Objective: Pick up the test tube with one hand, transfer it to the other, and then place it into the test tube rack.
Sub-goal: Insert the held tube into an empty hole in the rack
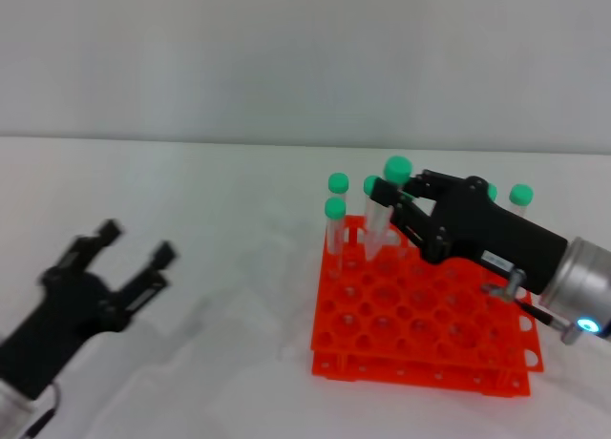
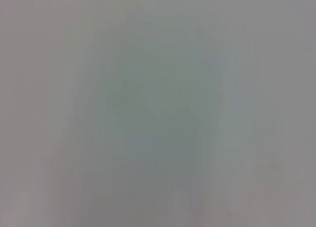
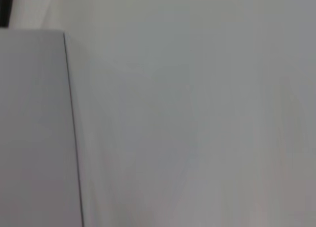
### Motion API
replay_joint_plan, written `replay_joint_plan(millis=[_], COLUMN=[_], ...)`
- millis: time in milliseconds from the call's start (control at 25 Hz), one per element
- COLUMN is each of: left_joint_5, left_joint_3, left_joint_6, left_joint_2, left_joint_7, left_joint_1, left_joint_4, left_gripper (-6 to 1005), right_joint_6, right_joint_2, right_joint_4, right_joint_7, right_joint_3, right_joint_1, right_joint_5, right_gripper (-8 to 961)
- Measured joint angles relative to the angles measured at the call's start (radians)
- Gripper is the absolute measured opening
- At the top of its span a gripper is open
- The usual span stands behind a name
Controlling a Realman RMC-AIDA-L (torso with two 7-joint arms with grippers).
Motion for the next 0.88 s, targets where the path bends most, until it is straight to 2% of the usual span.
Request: replay_joint_plan(millis=[40,320,440,760,880], left_joint_5=[-0.065,-0.155,-0.165,-0.168,-0.169], left_joint_3=[-0.001,0.0,0.0,0.0,0.0], left_joint_6=[0.001,-0.003,-0.005,-0.007,-0.007], left_joint_2=[0.001,0.003,0.002,0.001,0.0], left_joint_7=[0.002,0.016,0.035,0.056,0.056], left_joint_1=[0.022,0.067,0.066,0.047,0.046], left_joint_4=[-0.011,-0.031,-0.054,-0.084,-0.089], left_gripper=[868,866,866,867,867], right_joint_6=[0.021,0.161,0.213,0.318,0.335], right_joint_2=[0.0,0.0,0.0,0.0,0.0], right_joint_4=[-0.016,-0.075,-0.088,-0.094,-0.094], right_joint_7=[-0.009,-0.064,-0.102,-0.2,-0.201], right_joint_3=[-0.005,-0.042,-0.059,-0.211,-0.226], right_joint_1=[-0.007,0.015,0.022,0.072,0.077], right_joint_5=[0.0,0.002,0.032,0.219,0.243], right_gripper=[191,191,191,191,191])
